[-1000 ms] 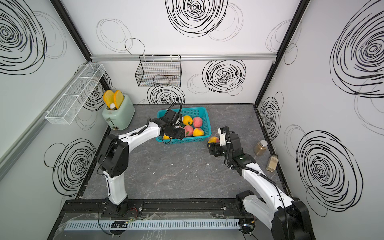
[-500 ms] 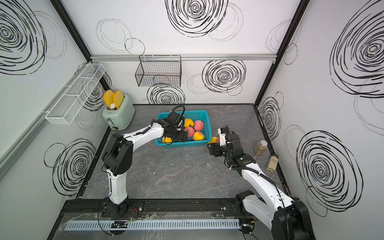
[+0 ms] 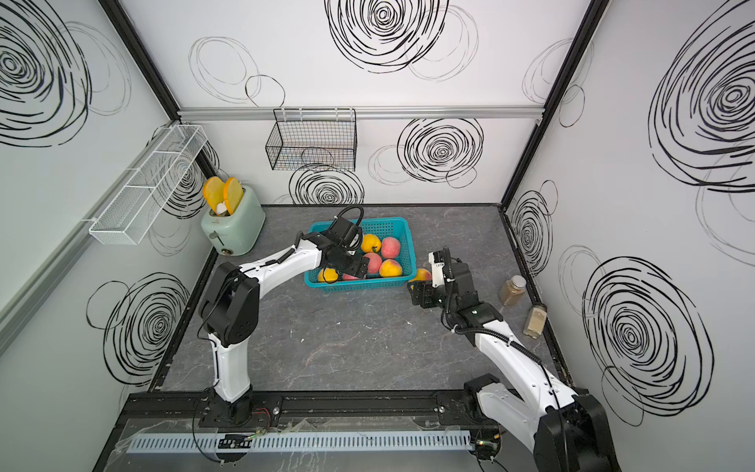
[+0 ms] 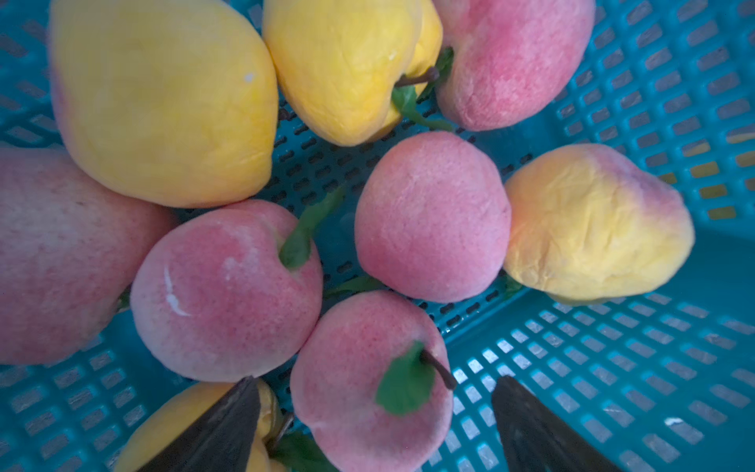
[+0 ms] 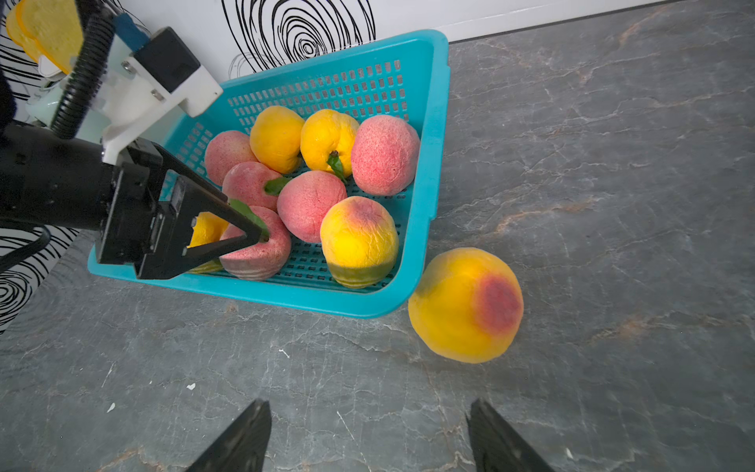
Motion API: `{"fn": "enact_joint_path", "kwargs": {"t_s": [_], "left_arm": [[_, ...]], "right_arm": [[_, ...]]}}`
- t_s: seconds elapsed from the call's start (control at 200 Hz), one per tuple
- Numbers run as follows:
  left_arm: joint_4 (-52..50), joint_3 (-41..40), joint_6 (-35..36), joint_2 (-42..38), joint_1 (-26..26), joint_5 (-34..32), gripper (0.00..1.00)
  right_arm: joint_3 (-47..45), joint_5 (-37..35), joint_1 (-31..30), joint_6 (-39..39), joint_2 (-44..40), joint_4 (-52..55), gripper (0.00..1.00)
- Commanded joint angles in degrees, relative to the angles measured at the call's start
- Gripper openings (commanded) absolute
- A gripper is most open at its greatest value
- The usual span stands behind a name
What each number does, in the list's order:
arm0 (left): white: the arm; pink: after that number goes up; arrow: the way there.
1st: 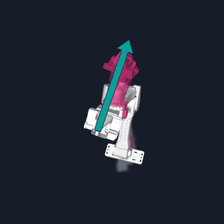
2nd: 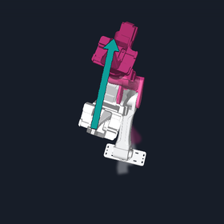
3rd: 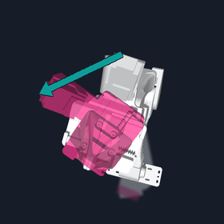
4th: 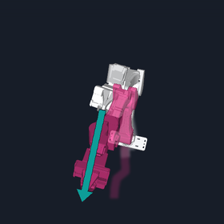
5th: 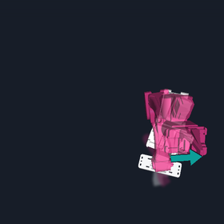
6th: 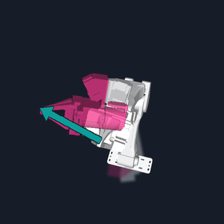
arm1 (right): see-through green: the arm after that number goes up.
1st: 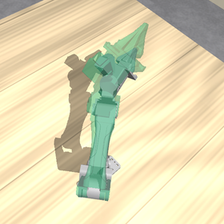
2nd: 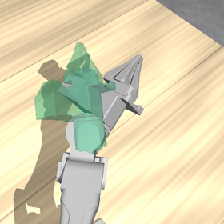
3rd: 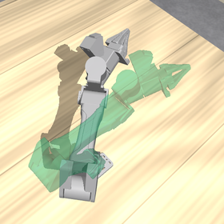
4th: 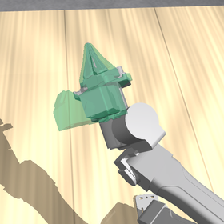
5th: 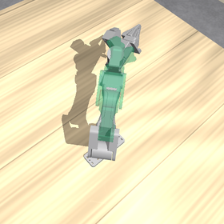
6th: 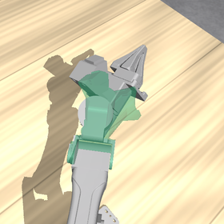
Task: Put the peaches into the basket
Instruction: Place the peach in the basket.
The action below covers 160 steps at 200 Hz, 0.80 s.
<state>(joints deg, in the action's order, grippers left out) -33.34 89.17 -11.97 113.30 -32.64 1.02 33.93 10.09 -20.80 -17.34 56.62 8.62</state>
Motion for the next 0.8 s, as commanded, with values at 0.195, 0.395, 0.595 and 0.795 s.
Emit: {"fn": "enact_joint_path", "kwargs": {"t_s": [0.195, 0.395, 0.595, 0.795], "left_arm": [[2.32, -0.45, 0.37, -6.75, -0.06, -0.04, 0.93], [4.25, -2.52, -1.96, -9.06, 2.26, 7.50, 0.92], [5.35, -5.67, -2.34, -11.85, 3.97, 9.37, 0.92], [7.17, -12.13, -2.25, -17.13, 6.54, 10.62, 0.92]], "right_arm": [[-0.44, -0.11, 0.14, 0.20, -1.21, 1.13, 0.80], [-0.31, -0.33, 0.14, 0.01, -1.29, 1.30, 0.80], [-0.17, -1.20, 0.14, -0.56, -0.88, 1.71, 0.80], [0.25, -2.82, 0.24, -1.39, 0.23, 2.13, 0.79]]}}
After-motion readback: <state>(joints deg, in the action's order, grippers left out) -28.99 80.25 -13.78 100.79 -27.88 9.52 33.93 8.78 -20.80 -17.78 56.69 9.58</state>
